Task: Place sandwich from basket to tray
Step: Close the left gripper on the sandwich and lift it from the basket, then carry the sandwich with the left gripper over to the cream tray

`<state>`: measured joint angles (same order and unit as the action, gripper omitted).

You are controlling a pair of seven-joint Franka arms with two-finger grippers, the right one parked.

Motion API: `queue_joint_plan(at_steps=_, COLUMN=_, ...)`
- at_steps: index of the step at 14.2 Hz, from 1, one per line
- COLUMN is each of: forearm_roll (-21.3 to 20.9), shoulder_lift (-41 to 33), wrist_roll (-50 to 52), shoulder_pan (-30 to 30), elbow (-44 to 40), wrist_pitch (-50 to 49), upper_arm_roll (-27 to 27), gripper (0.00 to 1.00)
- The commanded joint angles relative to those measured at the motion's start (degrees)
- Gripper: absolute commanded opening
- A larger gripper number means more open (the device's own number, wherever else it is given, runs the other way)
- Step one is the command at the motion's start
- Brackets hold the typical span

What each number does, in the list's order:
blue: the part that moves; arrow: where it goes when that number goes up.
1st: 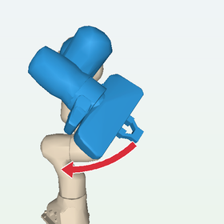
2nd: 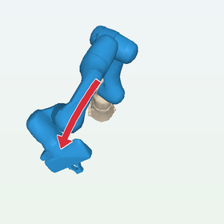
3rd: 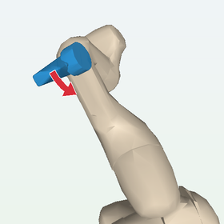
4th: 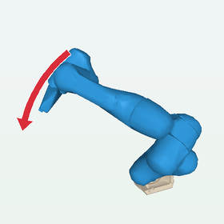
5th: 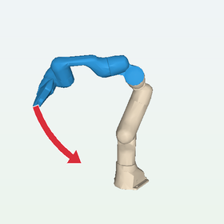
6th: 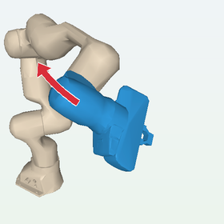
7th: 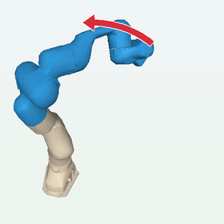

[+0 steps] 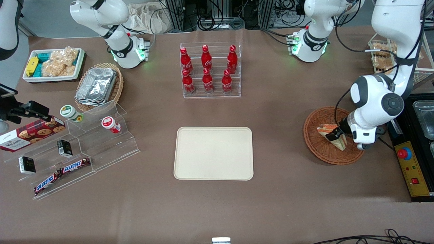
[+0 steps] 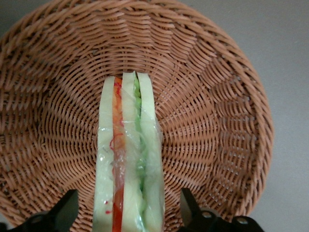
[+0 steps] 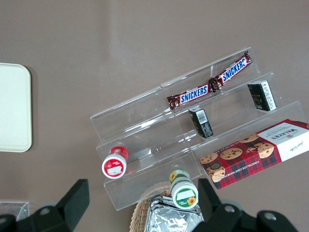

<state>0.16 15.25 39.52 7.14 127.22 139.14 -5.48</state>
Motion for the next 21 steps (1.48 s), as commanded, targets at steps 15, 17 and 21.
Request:
queue_joint_plan(at_steps=15, forearm_roll=-1.32, shoulder_lift=-9.09, wrist_roll=-6.56, shoulder_pan=-4.06, elbow=-15.42, wrist_pitch=-27.34, upper_arm_roll=-9.43, gripper=0.00)
queue_joint_plan(at_steps=17, forearm_roll=1.06, shoulder_lift=-8.31, wrist_roll=-7.27, shoulder_pan=-4.24, elbow=-15.60, wrist_pitch=-23.33, upper_arm_roll=-15.49, gripper=0.00)
queue_joint_plan(at_steps=21, forearm_roll=1.78, shoulder_lift=-2.09, wrist_roll=-5.34, shoulder_pan=-4.93, elbow=-15.86, wrist_pitch=-13.21, upper_arm_roll=-25.35, gripper=0.00)
